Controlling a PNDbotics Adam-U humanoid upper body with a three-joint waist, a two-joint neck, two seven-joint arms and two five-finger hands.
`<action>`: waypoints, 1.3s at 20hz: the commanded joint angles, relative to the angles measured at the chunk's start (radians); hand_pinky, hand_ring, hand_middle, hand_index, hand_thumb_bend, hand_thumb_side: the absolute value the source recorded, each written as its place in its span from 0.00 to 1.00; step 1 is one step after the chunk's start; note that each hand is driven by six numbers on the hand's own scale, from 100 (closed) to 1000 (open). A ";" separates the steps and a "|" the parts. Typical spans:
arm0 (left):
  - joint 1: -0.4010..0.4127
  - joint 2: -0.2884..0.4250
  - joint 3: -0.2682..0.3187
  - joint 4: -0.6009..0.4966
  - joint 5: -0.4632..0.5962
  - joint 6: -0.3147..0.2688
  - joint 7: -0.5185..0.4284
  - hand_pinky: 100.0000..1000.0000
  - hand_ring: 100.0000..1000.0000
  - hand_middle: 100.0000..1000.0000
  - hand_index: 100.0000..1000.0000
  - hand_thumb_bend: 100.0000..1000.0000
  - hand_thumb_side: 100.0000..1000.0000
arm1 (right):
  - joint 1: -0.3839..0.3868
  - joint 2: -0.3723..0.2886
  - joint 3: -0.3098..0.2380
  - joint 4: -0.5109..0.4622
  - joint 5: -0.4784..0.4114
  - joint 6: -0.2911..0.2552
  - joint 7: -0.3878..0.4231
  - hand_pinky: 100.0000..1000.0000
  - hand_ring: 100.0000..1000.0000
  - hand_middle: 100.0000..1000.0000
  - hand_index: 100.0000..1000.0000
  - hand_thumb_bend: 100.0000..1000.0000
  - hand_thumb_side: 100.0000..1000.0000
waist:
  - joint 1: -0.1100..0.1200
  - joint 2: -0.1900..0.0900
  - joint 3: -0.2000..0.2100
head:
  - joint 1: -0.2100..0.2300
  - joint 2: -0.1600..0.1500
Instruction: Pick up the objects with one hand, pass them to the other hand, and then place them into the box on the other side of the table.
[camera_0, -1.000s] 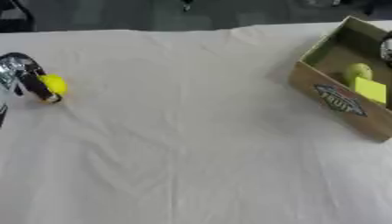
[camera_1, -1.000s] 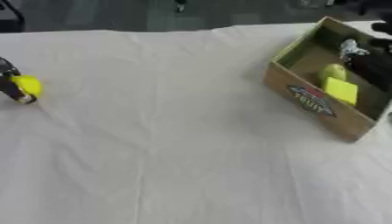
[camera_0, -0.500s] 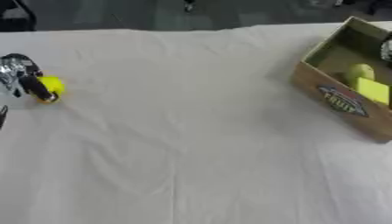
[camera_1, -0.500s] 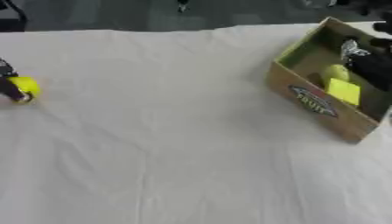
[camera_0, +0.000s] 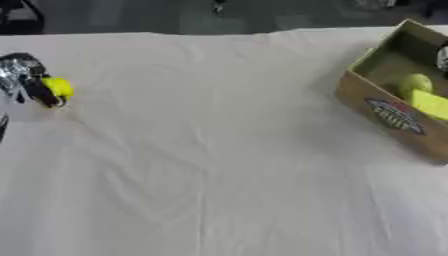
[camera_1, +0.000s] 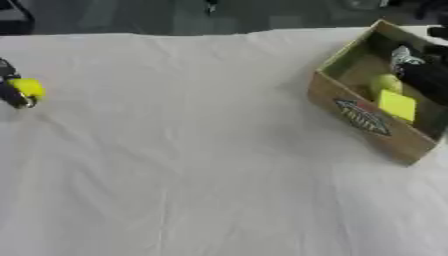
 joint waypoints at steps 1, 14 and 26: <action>-0.002 0.052 -0.024 -0.129 0.080 -0.017 0.031 0.51 0.55 0.48 0.50 0.08 0.00 | -0.006 -0.049 -0.020 -0.021 -0.009 -0.013 -0.001 1.00 0.88 0.90 0.99 0.00 0.34 | -0.002 -0.029 0.003 | -0.003 0.003; 0.169 0.048 -0.166 -0.641 0.374 0.016 0.339 0.43 0.47 0.41 0.49 0.00 0.00 | -0.061 -0.166 -0.033 -0.021 -0.026 -0.099 0.041 1.00 0.88 0.89 0.96 0.00 0.36 | -0.013 -0.038 0.006 | -0.008 0.004; 0.324 -0.175 -0.220 -0.699 0.495 -0.146 0.682 0.39 0.44 0.38 0.48 0.00 0.00 | -0.225 -0.251 0.080 -0.021 0.125 -0.161 0.294 0.98 0.88 0.86 0.91 0.00 0.20 | -0.027 -0.038 0.001 | -0.015 0.009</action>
